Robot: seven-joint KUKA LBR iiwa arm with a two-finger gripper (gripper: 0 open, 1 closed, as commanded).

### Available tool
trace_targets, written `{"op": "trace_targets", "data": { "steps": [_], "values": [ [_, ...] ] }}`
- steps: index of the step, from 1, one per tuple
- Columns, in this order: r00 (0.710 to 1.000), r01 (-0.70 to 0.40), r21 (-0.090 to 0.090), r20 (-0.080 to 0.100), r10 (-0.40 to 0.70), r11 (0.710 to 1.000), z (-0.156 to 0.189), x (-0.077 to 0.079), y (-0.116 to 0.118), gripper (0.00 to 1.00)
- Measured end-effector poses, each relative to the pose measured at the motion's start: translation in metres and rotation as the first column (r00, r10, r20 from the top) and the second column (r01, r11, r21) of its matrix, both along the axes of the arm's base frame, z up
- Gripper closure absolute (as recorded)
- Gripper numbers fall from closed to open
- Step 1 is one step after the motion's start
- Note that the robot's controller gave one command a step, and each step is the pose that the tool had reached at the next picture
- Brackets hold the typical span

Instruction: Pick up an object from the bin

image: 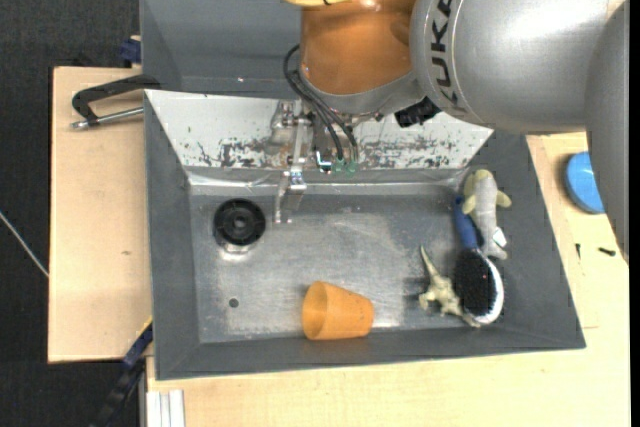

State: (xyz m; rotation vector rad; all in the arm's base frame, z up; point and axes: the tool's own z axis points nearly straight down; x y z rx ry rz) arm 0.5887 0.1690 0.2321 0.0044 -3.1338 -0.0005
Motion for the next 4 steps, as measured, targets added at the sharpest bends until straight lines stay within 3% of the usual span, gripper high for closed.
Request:
{"op": "trace_targets", "data": {
  "steps": [1, 2, 3, 4],
  "values": [
    [0.998, -0.057, -0.001, -0.001, 0.057, 0.998, -0.121, -0.017, 0.010, 0.00],
    [0.999, 0.017, 0.005, 0.028, -0.017, 1.000, -0.155, 0.013, 0.032, 0.00],
    [0.999, 0.020, 0.009, 0.043, -0.020, 1.000, -0.151, 0.017, 0.031, 1.00],
    [0.990, -0.138, 0.002, 0.024, 0.138, 0.990, 0.009, 0.002, 0.013, 1.00]
  ]
}}
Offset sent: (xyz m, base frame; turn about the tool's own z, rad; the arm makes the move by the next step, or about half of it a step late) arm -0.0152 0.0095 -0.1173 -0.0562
